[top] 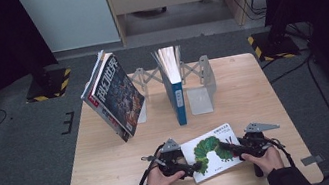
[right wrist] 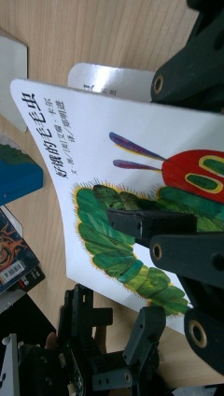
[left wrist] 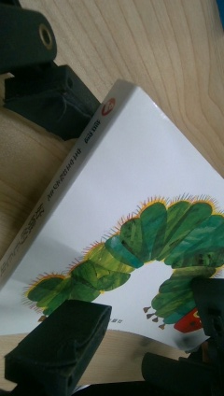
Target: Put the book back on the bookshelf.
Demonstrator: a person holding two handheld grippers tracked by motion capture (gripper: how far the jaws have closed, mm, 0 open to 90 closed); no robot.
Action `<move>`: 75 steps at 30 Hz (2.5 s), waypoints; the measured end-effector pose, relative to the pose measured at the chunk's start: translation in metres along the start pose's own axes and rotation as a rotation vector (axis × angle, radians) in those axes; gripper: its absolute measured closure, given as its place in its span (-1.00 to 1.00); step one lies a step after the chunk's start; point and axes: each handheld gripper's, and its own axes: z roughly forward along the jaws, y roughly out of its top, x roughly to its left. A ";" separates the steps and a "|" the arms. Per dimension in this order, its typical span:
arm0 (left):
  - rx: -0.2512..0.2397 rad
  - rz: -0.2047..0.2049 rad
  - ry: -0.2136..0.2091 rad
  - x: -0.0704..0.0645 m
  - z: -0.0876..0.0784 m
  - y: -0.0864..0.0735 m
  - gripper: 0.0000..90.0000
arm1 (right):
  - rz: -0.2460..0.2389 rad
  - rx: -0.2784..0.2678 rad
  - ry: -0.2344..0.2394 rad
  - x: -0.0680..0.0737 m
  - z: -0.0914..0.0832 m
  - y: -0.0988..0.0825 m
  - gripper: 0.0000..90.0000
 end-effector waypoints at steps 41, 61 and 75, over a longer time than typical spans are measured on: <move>-0.011 -0.017 0.018 0.005 -0.002 0.000 -0.49 | -0.046 0.093 -0.173 -0.004 -0.003 -0.001 -0.14; -0.009 -0.017 -0.011 0.007 -0.003 0.001 -0.54 | -0.032 0.034 -0.145 -0.004 0.003 0.000 -0.01; -0.017 -0.043 -0.020 0.010 -0.004 0.000 -0.46 | 0.015 0.042 -0.106 -0.005 0.007 -0.004 -0.20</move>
